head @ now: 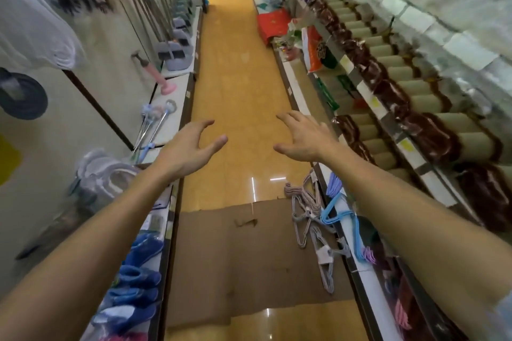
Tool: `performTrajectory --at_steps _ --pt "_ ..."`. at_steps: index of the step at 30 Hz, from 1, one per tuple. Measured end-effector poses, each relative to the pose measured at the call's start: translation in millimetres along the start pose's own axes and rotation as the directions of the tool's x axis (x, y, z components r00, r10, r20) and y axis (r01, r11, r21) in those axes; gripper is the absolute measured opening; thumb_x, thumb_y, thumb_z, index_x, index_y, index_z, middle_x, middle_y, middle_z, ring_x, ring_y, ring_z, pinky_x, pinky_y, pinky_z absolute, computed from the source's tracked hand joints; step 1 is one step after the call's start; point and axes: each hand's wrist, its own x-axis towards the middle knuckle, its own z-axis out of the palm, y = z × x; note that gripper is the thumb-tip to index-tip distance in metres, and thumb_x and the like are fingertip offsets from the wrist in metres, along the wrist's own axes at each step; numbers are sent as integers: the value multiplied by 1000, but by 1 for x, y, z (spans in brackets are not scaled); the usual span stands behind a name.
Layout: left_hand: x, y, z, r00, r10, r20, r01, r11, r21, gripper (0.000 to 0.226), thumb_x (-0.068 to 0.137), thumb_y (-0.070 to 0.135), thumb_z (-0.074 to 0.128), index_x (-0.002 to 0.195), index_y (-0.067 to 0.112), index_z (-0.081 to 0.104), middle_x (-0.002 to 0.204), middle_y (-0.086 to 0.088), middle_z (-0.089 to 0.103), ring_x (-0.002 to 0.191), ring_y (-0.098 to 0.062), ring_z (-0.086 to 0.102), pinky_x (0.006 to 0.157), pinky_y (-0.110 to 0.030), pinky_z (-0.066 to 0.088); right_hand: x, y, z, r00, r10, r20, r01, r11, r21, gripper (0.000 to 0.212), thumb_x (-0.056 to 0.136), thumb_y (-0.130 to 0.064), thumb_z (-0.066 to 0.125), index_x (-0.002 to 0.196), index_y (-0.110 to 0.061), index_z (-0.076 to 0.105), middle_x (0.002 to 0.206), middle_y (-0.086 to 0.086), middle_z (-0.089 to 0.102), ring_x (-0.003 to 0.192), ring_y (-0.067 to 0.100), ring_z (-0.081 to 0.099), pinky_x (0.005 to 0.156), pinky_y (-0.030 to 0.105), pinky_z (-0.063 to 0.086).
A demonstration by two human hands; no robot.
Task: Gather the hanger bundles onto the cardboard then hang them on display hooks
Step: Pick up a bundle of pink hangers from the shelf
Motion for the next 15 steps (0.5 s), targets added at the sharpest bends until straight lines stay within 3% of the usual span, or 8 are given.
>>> performTrajectory --at_steps 6,15 --pt "51 -75 124 999 -1 43 0 1000 19 76 89 70 45 151 28 33 155 1 39 140 -19 39 112 -46 37 55 57 132 999 34 -23 -35 996 -83 83 88 -58 60 155 -35 17 163 -1 21 147 30 27 115 60 25" --pt "68 -155 305 998 69 -4 -69 998 8 69 93 62 49 150 25 35 153 0 41 134 -20 45 102 -35 40 84 111 313 999 4 -46 -5 1000 -11 80 91 -57 57 156 -31 19 163 0 22 145 29 29 113 58 29"
